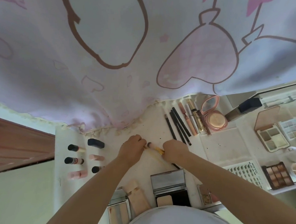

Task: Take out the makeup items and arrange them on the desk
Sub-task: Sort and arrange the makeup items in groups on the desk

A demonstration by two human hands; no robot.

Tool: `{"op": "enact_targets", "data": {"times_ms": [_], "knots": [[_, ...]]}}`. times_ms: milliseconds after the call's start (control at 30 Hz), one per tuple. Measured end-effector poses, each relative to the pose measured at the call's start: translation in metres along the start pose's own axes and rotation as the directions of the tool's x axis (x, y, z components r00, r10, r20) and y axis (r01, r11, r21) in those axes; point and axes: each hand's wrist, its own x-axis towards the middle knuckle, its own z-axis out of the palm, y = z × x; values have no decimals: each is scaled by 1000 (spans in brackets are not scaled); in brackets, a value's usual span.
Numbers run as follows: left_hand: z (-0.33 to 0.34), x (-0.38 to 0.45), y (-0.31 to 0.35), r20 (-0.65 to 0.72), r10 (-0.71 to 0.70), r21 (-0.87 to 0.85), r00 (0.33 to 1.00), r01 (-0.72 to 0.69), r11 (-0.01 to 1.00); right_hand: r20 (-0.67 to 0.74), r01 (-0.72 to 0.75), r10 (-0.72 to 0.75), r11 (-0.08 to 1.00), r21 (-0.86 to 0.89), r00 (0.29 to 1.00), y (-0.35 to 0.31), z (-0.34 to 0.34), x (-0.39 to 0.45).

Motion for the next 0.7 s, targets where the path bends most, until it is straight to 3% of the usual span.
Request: {"op": "enact_targets", "data": {"times_ms": [233, 433, 567, 700], "knots": [[6, -3, 4, 3, -13, 12, 1000, 13, 1000, -5, -37, 37, 999, 35, 999, -2, 11, 11], [-1, 11, 2, -35, -60, -35, 998, 59, 998, 4, -68, 68, 975, 210, 998, 0, 8, 25], [-11, 26, 3, -47, -102, -76, 994, 99, 992, -54, -67, 86, 956, 284, 995, 0, -4, 35], [-19, 35, 1, -30, -54, -116, 998, 51, 992, -120, -72, 117, 942, 326, 986, 0, -15, 46]]}}
